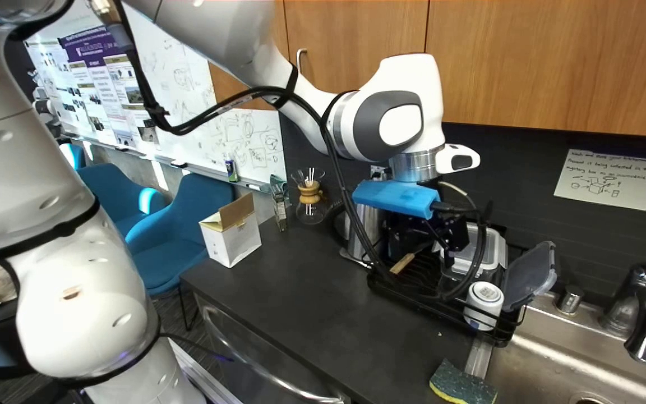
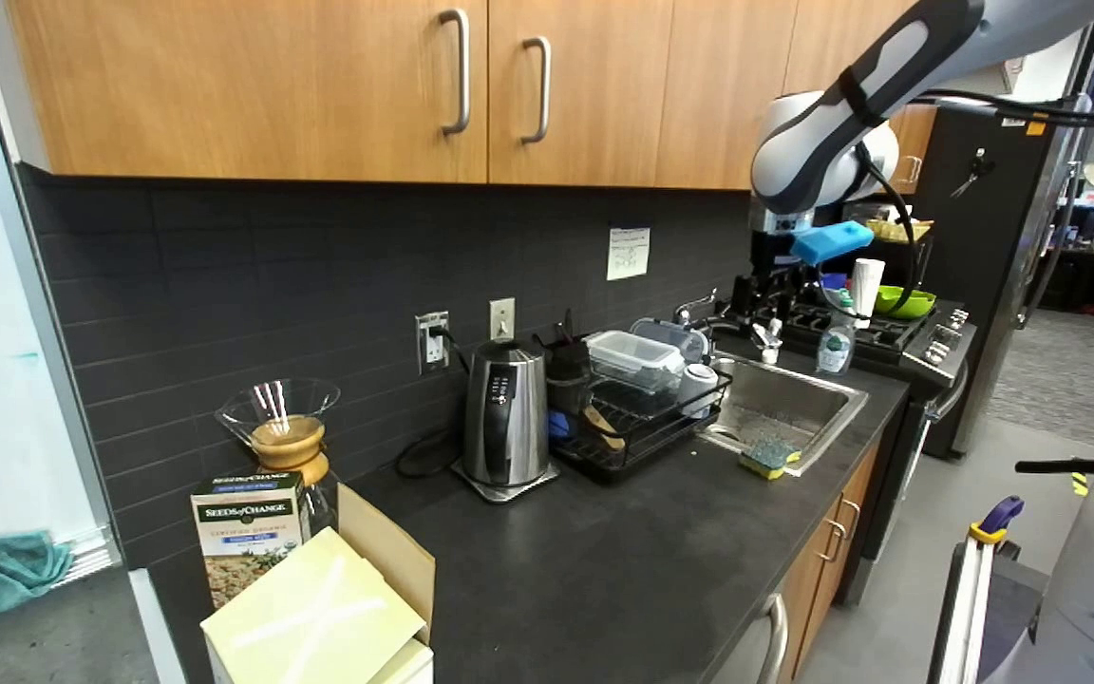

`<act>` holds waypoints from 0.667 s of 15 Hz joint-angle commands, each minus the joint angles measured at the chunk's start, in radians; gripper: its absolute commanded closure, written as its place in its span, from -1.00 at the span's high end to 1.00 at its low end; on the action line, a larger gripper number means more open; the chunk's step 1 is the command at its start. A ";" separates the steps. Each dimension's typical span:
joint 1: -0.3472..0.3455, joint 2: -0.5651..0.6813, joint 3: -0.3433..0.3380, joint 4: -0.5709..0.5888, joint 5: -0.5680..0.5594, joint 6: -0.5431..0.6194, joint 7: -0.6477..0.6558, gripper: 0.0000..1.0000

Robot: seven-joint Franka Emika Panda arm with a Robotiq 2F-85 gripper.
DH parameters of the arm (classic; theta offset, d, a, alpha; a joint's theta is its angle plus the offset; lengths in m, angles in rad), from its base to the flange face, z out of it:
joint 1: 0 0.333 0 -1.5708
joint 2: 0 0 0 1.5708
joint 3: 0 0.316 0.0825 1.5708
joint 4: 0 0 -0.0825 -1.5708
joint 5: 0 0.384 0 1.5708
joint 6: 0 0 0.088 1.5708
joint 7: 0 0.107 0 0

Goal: Shift the sponge to the left

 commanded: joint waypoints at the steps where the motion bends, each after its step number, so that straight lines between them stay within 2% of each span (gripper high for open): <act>1: -0.013 0.081 -0.021 0.089 0.050 0.004 -0.111 1.00; 10: -0.079 0.215 -0.048 0.225 0.226 -0.018 -0.486 1.00</act>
